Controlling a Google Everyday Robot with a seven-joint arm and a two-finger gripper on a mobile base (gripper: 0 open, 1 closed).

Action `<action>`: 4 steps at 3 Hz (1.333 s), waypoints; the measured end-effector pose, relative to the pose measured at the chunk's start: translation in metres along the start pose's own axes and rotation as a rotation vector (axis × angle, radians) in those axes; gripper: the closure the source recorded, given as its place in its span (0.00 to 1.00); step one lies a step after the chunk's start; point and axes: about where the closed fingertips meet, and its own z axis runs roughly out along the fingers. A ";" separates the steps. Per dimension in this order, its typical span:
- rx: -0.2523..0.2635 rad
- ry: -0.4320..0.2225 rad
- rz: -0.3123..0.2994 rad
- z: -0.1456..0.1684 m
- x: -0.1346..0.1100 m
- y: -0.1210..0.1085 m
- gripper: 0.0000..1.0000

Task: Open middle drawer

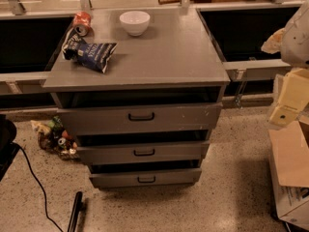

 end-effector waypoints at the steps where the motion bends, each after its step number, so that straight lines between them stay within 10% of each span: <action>1: 0.000 0.000 0.000 0.000 0.000 0.000 0.00; 2: -0.007 -0.012 -0.013 0.020 0.001 0.003 0.00; 4: -0.125 -0.128 -0.096 0.183 0.008 0.043 0.00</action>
Offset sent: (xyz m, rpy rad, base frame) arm 0.0166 0.0147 -0.1348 0.0565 0.0324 0.1076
